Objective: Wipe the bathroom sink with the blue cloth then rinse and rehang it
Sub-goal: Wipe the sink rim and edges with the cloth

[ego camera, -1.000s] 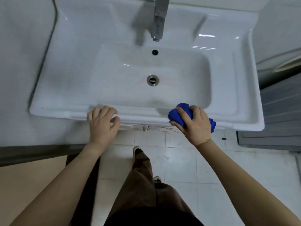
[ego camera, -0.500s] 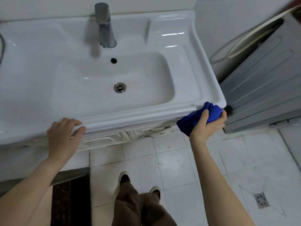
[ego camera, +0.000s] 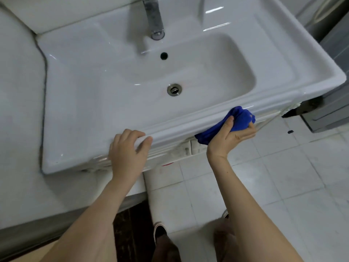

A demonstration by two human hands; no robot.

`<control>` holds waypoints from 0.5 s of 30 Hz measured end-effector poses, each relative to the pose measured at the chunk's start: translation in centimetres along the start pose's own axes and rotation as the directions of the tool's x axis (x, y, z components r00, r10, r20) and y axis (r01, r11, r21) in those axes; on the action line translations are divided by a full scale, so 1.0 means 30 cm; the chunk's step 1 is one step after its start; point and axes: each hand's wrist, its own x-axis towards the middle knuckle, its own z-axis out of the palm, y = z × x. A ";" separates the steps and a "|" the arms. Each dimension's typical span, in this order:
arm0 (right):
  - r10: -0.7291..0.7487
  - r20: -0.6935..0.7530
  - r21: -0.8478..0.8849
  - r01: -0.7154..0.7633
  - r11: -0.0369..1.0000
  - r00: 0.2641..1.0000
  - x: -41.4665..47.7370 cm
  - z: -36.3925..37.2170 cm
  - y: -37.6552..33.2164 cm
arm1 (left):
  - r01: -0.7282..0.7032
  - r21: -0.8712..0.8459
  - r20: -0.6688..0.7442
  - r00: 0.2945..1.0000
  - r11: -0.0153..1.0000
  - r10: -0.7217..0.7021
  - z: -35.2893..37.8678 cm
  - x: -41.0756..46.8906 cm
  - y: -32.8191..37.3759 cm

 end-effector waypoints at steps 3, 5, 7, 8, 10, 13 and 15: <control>-0.004 0.018 0.018 0.004 1.000 1.000 -0.145 0.047 -0.010 | -0.061 0.010 0.085 0.995 0.998 0.060 -0.028 0.028 -0.027; -0.024 0.024 0.024 0.023 0.999 0.999 -0.237 0.076 -0.015 | -0.125 0.002 0.180 0.976 0.992 0.123 -0.053 0.055 -0.057; -0.039 0.047 0.025 0.037 0.999 0.998 -0.323 0.104 -0.009 | -0.193 -0.067 0.281 0.938 0.979 0.204 -0.087 0.074 -0.105; -0.039 0.055 0.029 0.037 0.999 0.998 -0.364 0.118 -0.002 | -0.223 -0.107 0.315 0.917 0.969 0.245 -0.104 0.074 -0.135; -0.045 0.060 0.034 0.043 0.999 0.997 -0.442 0.144 0.011 | -0.259 -0.134 0.326 0.900 0.957 0.289 -0.139 0.060 -0.198; -0.042 0.080 0.054 0.038 0.998 0.996 -0.550 0.177 0.024 | -0.221 -0.139 0.267 0.930 0.965 0.251 -0.189 0.024 -0.291; -0.038 0.093 0.053 0.034 0.998 0.995 -0.632 0.202 0.028 | -0.201 -0.119 0.209 0.952 0.972 0.222 -0.219 -0.002 -0.364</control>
